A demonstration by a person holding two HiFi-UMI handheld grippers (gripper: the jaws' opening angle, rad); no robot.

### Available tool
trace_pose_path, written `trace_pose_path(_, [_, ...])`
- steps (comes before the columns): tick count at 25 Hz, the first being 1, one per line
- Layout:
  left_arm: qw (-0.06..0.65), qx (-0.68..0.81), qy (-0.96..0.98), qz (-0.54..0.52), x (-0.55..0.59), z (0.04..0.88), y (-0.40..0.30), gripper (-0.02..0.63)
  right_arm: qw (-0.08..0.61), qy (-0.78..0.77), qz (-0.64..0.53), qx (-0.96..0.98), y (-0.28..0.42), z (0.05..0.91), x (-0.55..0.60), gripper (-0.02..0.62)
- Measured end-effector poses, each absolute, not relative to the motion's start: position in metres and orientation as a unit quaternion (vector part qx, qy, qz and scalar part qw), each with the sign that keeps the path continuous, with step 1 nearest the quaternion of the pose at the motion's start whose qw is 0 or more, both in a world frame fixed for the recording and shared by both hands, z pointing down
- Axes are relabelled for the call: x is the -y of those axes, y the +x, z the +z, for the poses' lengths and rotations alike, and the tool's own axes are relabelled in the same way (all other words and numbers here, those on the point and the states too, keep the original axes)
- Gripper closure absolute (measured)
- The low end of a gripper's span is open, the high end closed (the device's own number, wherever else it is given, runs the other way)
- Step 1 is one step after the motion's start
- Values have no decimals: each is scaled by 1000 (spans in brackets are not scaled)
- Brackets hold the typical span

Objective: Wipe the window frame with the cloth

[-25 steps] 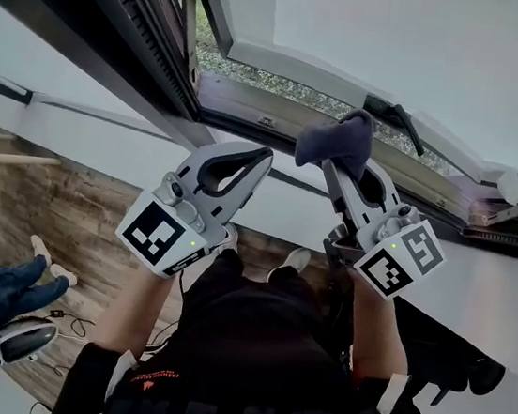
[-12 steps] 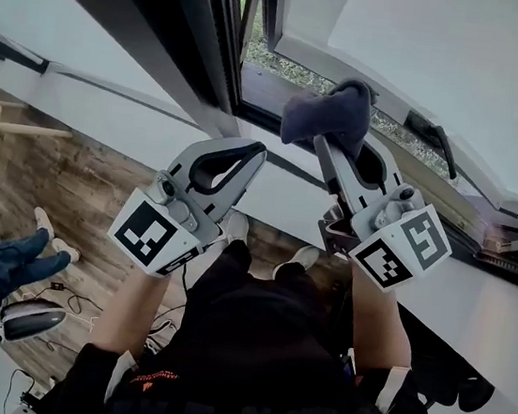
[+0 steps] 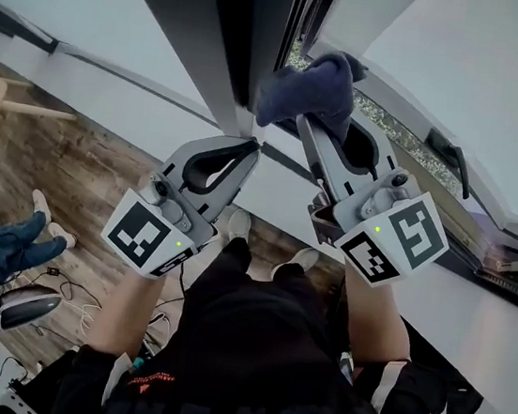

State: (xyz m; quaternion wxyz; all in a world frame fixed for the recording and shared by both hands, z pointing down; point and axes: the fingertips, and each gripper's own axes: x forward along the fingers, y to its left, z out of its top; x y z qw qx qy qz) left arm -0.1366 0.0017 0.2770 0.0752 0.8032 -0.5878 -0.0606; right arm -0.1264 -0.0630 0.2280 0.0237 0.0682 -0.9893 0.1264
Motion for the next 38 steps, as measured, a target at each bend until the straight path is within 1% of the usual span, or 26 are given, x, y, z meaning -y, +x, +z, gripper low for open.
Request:
trace_pose_path(4, [90, 596, 796, -62, -7, 284, -143, 588, 21, 47, 127, 991, -143, 226, 52, 538])
trace_pose_path(6, [87, 599, 793, -65, -10, 287, -149, 588, 22, 38, 128, 991, -151, 227, 46, 538])
trace_pose_path(13, [101, 604, 788, -70, -18, 304, -159, 588, 32, 34, 149, 988, -169, 247, 45, 538])
trace_pose_path(24, [126, 598, 788, -71, -23, 330, -159, 588, 62, 46, 177, 981, -175, 289, 41, 538])
trace_pose_path(38, [154, 594, 787, -60, -36, 364, -148, 588, 85, 53, 219, 971, -178, 349, 30, 538])
